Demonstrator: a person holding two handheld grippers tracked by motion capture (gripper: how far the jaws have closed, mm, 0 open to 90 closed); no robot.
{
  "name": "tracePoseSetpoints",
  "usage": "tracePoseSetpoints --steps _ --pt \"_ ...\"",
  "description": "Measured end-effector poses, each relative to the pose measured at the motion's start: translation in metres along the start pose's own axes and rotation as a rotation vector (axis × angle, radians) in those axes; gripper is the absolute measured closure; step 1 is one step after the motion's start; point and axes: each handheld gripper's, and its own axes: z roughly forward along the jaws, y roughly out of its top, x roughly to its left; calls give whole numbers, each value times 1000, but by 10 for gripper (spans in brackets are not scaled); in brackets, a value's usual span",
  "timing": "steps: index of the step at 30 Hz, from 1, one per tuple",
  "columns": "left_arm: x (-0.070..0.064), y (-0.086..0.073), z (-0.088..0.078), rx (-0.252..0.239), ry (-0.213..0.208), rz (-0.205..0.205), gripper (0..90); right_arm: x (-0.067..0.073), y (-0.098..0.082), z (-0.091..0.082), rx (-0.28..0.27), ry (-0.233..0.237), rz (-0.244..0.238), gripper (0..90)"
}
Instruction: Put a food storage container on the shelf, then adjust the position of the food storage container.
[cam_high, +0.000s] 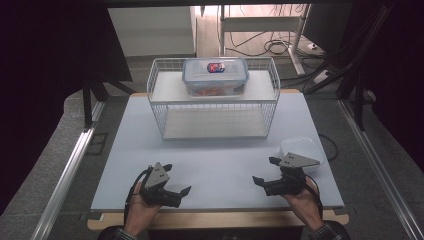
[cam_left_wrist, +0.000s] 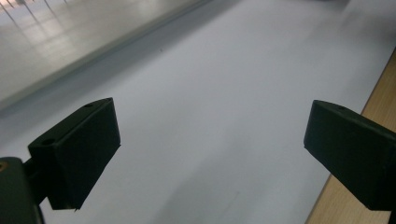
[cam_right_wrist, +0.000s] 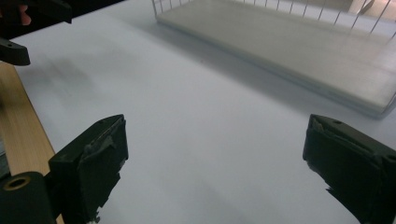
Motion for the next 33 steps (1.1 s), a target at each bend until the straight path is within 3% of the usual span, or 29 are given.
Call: tracePoseSetpoints --steps 7,12,17,22,24,28,29,33 --pt "2 -2 2 3 5 -6 32 0 -5 7 49 -2 5 68" --pt "6 -3 0 -10 9 -31 32 -4 -7 10 78 -59 13 13" --pt "7 -4 1 -7 10 -33 32 -7 -3 7 78 -86 21 17" --pt "6 -3 1 -4 14 -27 32 -18 2 -3 84 -110 69 216" --pt "6 -3 1 -4 14 -28 32 -23 3 -8 86 -143 64 331" --pt "6 -3 2 -3 14 -25 32 -37 8 -18 92 -157 77 545" --pt "6 -3 2 -3 15 -24 32 -44 10 -22 96 -179 84 634" --pt "6 -3 3 -1 12 -20 32 -55 11 -28 101 -213 99 734"
